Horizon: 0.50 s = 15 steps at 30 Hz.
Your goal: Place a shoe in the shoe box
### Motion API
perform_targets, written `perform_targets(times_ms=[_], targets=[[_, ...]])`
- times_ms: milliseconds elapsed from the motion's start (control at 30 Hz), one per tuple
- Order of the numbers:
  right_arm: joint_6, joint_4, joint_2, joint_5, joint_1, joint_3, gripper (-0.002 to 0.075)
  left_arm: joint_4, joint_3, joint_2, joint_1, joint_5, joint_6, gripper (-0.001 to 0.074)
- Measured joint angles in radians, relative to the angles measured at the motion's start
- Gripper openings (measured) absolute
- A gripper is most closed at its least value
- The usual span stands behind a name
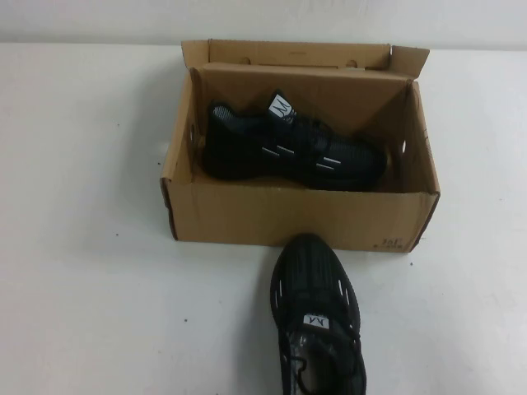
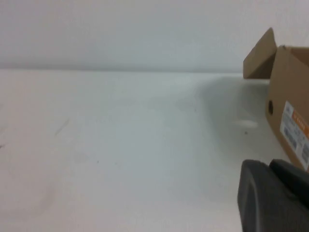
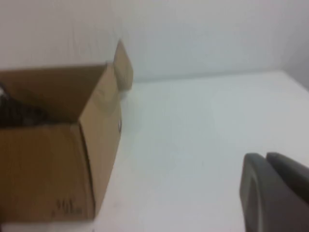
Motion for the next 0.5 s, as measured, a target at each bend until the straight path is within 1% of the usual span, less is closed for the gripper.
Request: perform_targets(times_ms=[33,100,367,467,500], targets=[[0.0,0.0,0.0,-0.01,0.0,0.0,-0.0017,0.0,0.0,0.0,0.0,-0.006,0.0,0.0],[0.0,0.0,0.0,-0.121,0.0,0.0,-0.0017,0.0,0.0,0.0,0.0,-0.068,0.0,0.0],[0.0,0.006,0.0,-0.67,0.0,0.0,-0.0017,0.004,0.0,0.0,0.0,-0.392,0.0,0.0],[0.0,0.007,-0.002,-0.817,0.0,0.0,-0.0017,0.008,0.0,0.0,0.0,-0.441,0.0,0.0],[0.0,0.007,-0.002,-0.841,0.0,0.0,-0.0017,0.008,0.0,0.0,0.0,-0.446,0.0,0.0]])
